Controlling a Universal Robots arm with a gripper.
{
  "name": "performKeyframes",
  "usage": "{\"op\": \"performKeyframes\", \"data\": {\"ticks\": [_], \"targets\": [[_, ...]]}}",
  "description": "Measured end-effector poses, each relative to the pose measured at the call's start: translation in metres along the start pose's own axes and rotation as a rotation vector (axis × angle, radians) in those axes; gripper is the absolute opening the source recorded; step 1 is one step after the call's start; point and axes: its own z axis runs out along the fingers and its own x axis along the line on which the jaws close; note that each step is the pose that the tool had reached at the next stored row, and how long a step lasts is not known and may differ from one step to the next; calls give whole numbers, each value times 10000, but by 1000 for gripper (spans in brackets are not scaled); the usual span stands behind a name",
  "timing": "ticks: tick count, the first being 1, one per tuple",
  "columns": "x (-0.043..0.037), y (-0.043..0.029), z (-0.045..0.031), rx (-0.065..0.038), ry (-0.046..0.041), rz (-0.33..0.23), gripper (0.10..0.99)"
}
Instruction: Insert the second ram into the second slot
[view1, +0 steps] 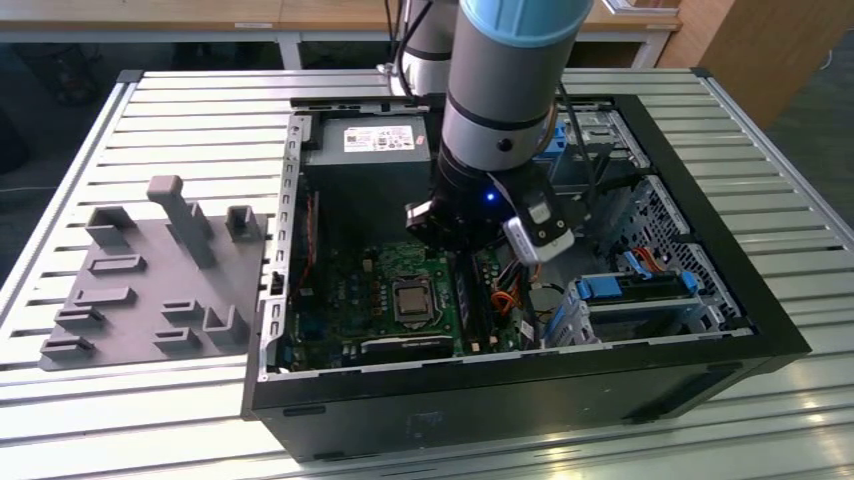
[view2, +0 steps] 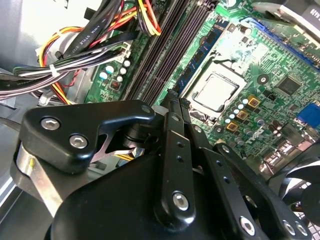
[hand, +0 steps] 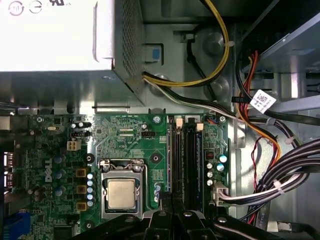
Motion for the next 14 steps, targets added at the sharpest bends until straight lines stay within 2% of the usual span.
{"op": "performKeyframes", "data": {"ticks": [8, 14], "targets": [[-56, -35, 37, -9, 106, 9, 118], [-57, -39, 80, 3, 132, 11, 118]]}}
